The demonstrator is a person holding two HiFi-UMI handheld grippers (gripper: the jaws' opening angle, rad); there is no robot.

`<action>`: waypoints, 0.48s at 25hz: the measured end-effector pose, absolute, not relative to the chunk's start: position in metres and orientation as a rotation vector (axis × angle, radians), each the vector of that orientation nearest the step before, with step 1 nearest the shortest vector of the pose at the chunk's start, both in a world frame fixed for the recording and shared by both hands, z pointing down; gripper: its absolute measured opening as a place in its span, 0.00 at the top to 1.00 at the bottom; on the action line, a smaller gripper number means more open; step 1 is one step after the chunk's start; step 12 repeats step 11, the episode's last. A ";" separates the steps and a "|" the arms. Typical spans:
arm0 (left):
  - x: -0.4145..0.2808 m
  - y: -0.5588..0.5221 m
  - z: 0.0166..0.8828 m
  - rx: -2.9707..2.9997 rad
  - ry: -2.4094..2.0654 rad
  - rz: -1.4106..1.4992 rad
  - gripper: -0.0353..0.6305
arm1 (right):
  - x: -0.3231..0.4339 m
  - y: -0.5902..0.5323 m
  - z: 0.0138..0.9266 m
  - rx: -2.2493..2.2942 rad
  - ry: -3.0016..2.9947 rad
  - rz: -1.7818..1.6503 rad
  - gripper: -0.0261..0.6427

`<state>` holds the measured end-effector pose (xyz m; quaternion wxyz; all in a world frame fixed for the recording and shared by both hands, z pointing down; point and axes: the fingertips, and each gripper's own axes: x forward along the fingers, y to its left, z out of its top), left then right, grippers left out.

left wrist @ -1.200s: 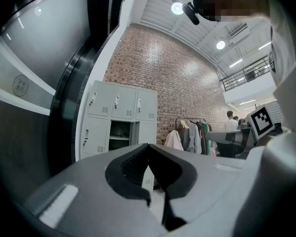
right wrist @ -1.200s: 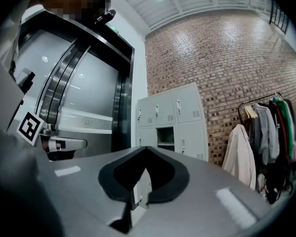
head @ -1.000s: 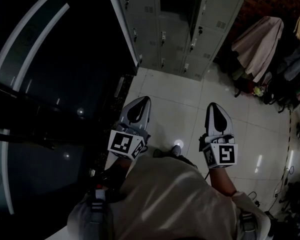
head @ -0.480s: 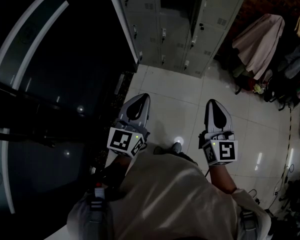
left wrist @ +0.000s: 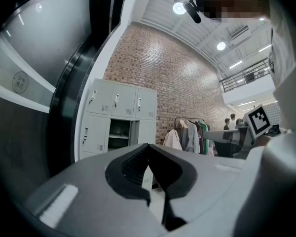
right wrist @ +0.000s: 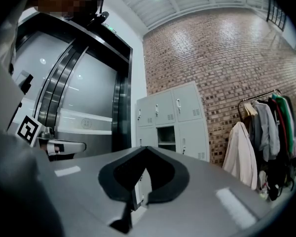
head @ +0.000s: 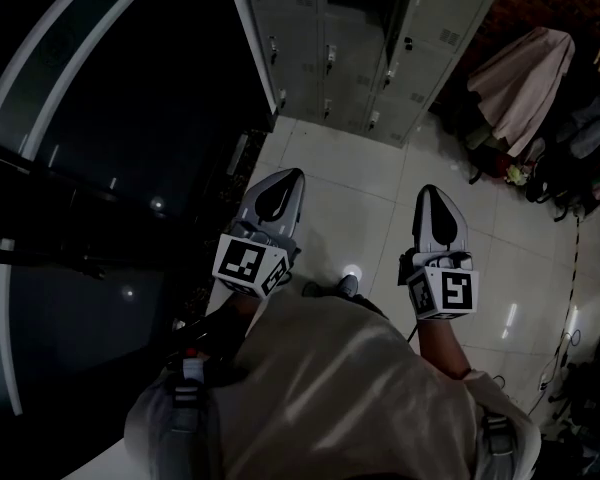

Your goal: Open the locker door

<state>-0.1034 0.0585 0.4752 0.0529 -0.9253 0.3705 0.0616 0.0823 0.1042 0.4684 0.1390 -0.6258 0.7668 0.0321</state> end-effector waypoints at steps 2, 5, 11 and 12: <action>-0.104 0.059 0.472 -2.813 1.124 0.188 0.97 | 0.082 0.104 0.468 -1.810 2.215 0.097 0.96; -0.104 0.059 0.472 -2.807 1.135 0.188 0.97 | 0.083 0.105 0.466 -1.809 2.212 0.101 0.96; -0.103 0.058 0.481 -2.834 1.142 0.167 0.99 | 0.081 0.106 0.468 -1.808 2.225 0.107 0.96; -0.103 0.058 0.481 -2.834 1.142 0.167 0.99 | 0.081 0.106 0.468 -1.808 2.225 0.107 0.96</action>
